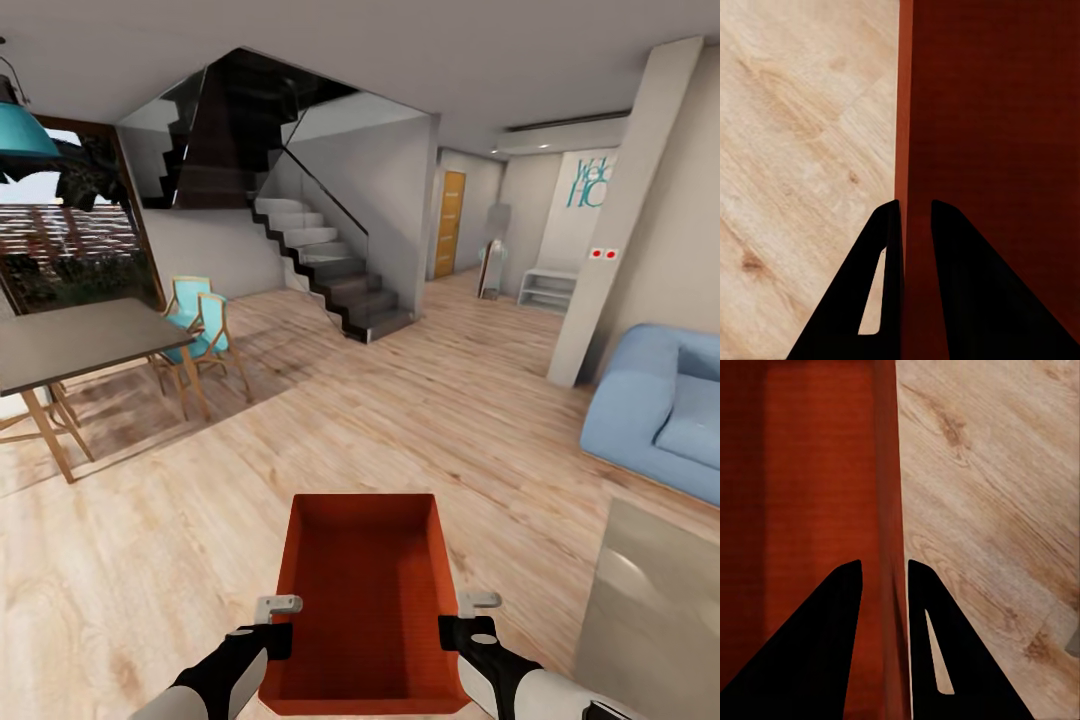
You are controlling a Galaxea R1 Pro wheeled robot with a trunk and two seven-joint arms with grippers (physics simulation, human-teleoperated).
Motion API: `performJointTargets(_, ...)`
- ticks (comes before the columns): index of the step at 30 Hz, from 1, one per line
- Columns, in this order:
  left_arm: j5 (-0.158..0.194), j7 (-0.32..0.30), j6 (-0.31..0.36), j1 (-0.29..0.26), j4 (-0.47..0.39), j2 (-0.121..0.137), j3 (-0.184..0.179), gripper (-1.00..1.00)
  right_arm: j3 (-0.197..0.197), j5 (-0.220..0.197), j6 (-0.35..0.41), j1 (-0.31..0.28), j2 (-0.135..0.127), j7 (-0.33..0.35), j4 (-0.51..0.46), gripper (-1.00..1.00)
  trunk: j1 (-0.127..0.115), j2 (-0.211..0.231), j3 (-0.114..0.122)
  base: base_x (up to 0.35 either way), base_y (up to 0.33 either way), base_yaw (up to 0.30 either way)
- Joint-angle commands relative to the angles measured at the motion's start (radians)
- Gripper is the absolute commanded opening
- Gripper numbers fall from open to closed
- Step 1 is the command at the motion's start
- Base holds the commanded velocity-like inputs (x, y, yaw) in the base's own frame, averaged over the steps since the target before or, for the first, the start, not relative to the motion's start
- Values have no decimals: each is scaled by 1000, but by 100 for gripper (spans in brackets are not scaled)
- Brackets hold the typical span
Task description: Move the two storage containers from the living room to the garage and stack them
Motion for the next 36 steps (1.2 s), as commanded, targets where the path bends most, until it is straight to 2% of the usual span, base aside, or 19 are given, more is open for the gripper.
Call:
performJointTargets(1,26,10,6,1,2,1,-24,-100,-6,-1,-24,-1,-13,-15,0,-100,1,-1,-1,321,0,0)
performJointTargets(36,26,10,1,1,3,1,-27,-100,-4,3,-21,-1,-14,-15,0,-100,1,-1,-1,321,0,0)
